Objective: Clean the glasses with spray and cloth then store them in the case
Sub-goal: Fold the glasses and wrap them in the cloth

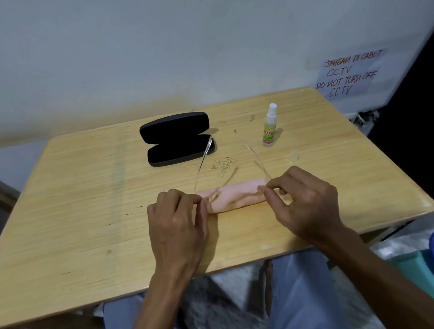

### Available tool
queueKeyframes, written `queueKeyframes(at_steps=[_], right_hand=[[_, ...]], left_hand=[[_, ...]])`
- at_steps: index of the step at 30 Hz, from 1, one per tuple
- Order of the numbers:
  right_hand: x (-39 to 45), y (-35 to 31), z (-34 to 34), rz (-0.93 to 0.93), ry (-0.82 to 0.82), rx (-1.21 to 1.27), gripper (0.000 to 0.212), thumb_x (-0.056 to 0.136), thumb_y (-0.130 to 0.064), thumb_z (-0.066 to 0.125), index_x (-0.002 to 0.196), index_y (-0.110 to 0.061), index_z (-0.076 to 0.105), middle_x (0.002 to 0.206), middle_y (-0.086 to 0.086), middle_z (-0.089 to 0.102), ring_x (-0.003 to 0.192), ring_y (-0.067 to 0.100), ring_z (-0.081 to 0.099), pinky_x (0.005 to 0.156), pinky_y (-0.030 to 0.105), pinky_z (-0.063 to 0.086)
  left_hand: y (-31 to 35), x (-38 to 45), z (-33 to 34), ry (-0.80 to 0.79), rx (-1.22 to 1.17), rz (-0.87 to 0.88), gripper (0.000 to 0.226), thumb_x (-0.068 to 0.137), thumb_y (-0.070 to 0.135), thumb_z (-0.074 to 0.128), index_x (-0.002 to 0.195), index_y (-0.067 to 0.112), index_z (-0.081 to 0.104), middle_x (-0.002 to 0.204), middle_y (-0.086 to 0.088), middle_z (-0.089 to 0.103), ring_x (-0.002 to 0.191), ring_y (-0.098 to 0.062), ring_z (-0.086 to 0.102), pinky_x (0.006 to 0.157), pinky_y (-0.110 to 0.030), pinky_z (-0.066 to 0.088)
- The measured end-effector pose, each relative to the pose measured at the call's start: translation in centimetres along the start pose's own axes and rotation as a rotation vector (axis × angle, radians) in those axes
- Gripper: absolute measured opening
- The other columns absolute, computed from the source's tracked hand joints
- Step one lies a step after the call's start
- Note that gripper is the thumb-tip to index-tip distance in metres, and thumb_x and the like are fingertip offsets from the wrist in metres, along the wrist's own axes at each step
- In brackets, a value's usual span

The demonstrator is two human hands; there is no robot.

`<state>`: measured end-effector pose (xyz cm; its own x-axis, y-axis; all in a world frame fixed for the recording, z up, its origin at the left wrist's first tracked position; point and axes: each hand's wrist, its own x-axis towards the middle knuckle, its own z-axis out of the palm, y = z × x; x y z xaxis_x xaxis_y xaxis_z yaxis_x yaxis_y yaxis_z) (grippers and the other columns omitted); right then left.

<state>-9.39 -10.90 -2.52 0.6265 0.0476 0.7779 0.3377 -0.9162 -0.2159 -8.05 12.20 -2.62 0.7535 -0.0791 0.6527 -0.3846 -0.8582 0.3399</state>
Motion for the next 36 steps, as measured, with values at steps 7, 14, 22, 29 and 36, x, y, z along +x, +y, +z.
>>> queueKeyframes(at_steps=[7,14,22,29,36], right_hand=[[0.2,0.0,1.2,-0.066,0.056,-0.082,0.022,0.085,-0.019,0.078,0.066,-0.012,0.068,0.063,0.002,0.061,0.049,0.019,0.056,0.036,0.028,0.035],[-0.1,-0.8,1.0,0.087,0.006,0.062,0.021,0.082,-0.021,0.08,0.075,-0.012,0.063,0.069,-0.002,0.057,0.054,0.014,0.051,0.039,0.033,0.042],[-0.1,1.0,-0.6,0.314,-0.175,0.265,0.028,0.08,-0.024,0.082,0.106,-0.014,0.074,0.08,-0.006,0.056,0.06,0.013,0.052,0.058,0.022,0.045],[0.9,1.6,-0.6,0.412,-0.304,0.488,0.015,0.088,-0.022,0.074,0.103,-0.02,0.079,0.088,0.0,0.067,0.067,0.023,0.056,0.061,0.018,0.044],[1.6,1.4,-0.4,0.343,-0.353,0.474,0.008,0.091,-0.018,0.073,0.097,-0.018,0.078,0.086,-0.002,0.065,0.07,0.016,0.057,0.064,0.034,0.05]], left_hand=[[0.4,0.3,1.1,0.087,0.158,0.003,0.017,0.082,0.019,0.071,0.069,0.01,0.065,0.069,-0.006,0.059,0.067,-0.029,0.056,0.063,-0.04,0.035],[1.0,0.4,0.3,0.051,-0.045,-0.179,0.016,0.074,0.023,0.073,0.071,0.013,0.061,0.074,0.0,0.054,0.073,-0.023,0.053,0.066,-0.039,0.037],[-0.5,0.3,-2.0,-0.096,-0.233,-0.332,0.022,0.077,0.031,0.068,0.095,0.018,0.071,0.084,0.008,0.051,0.078,-0.013,0.049,0.071,-0.038,0.046],[-1.3,2.5,-2.4,-0.216,-0.286,-0.265,0.015,0.083,0.038,0.072,0.094,0.028,0.077,0.088,0.01,0.062,0.082,-0.013,0.054,0.069,-0.03,0.043],[-0.9,3.0,-1.9,-0.213,-0.283,-0.282,0.006,0.085,0.027,0.073,0.082,0.024,0.078,0.083,0.014,0.063,0.08,-0.014,0.055,0.069,-0.018,0.038]])
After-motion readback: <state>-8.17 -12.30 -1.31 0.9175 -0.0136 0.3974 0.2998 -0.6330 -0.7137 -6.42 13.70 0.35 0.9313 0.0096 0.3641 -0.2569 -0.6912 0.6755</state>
